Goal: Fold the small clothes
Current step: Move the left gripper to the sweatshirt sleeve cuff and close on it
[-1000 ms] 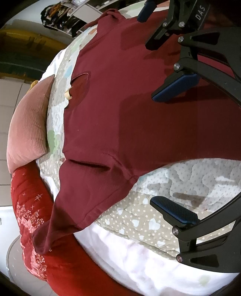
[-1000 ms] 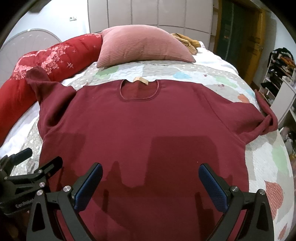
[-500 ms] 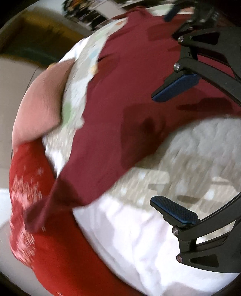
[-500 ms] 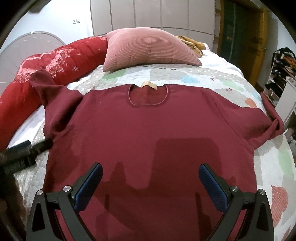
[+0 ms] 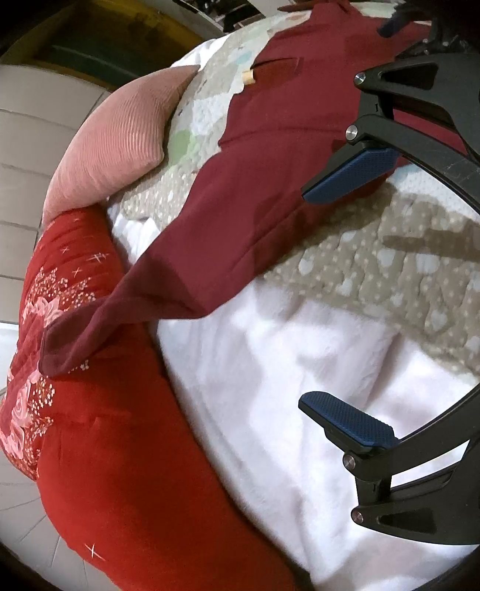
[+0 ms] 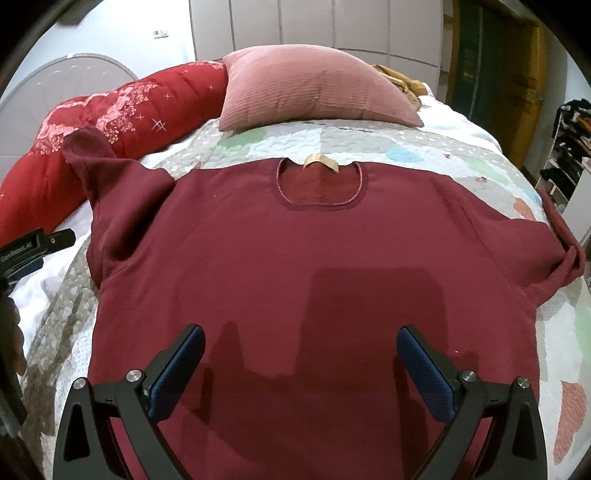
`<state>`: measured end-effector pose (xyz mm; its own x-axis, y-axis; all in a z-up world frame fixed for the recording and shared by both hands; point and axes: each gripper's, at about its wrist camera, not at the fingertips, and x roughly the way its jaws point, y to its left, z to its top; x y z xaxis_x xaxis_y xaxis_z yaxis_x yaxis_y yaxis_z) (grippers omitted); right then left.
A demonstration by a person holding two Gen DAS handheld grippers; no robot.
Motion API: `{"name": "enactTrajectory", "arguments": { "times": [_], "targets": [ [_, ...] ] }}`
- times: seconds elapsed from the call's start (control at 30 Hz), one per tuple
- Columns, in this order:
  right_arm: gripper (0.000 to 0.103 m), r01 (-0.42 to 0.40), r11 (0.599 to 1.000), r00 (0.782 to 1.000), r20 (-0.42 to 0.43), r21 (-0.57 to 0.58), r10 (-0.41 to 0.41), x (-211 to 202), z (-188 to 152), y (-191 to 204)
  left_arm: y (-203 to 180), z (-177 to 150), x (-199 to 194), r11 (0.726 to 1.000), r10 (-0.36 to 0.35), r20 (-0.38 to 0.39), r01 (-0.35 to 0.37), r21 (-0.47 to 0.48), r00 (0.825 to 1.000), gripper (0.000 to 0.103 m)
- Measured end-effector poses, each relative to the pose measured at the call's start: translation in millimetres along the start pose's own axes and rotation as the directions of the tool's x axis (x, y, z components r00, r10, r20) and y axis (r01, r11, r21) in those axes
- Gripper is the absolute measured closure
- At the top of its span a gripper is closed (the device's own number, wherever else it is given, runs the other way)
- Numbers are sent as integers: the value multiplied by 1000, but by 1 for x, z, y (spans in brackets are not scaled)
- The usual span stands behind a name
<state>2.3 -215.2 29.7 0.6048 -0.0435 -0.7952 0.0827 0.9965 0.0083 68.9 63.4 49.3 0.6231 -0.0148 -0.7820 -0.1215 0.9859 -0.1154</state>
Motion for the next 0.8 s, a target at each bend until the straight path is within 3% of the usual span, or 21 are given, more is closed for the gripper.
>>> {"name": "enactTrajectory", "arguments": {
  "times": [0.33, 0.47, 0.67, 0.8],
  "targets": [
    [0, -16, 1000, 1000, -1, -27, 16, 7, 1, 14, 6, 6, 17, 1000, 23, -12, -23, 6, 1000, 1],
    [0, -26, 999, 1000, -17, -23, 26, 14, 0, 14, 17, 28, 28, 998, 46, -5, -46, -44, 999, 1],
    [0, -47, 998, 999, -17, -38, 46, 15, 0, 18, 16, 62, 48, 995, 98, 14, -98, -23, 995, 1],
    [0, -54, 998, 998, -15, -45, 53, 15, 0, 20, 21, 78, 61, 995, 74, 34, -72, -64, 997, 6]
  ]
}}
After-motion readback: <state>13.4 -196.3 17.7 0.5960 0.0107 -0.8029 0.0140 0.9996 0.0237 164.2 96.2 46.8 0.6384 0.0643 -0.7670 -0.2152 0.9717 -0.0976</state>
